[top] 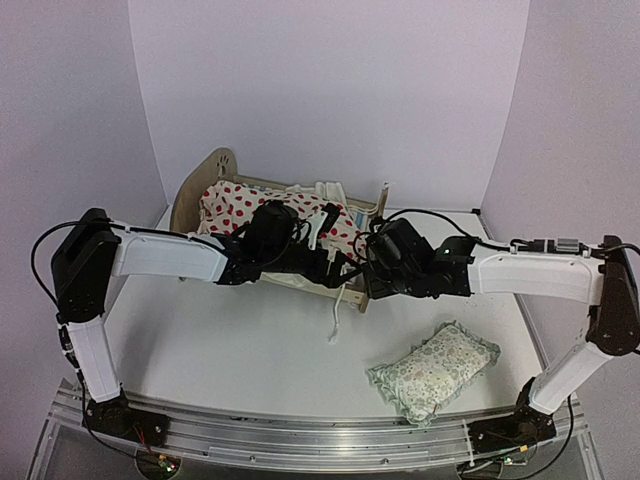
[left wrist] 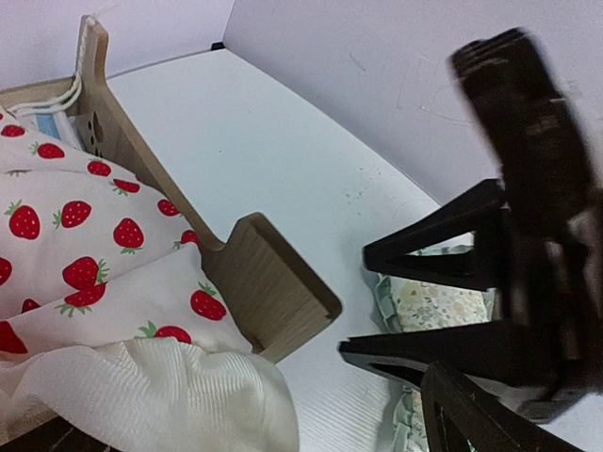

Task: Set up the pet bed
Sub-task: Cross the right ropes of the mattress at the bed frame base.

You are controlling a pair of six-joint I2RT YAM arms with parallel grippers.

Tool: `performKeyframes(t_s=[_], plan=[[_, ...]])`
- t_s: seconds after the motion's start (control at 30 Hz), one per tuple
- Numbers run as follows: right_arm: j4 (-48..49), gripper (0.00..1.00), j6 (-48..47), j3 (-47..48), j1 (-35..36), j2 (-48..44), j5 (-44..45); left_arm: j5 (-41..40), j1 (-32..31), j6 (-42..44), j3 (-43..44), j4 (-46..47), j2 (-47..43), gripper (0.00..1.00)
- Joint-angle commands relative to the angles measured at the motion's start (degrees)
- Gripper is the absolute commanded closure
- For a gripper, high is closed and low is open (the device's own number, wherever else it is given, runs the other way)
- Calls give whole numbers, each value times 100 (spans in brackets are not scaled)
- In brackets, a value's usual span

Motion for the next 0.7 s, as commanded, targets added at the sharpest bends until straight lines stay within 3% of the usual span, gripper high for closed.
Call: performKeyframes(t_s=[0.0,0.3,0.67], plan=[[140,44,94,265,-69,85,-107,183,-95,14,-131,-140,-608,1],[133,46,210,432,-164,389,-297,337,-99,54,-395,-194,-841,1],[133,65,356,459,-212,700,-238,88,-98,-64,-1130,-350,-1842,1]])
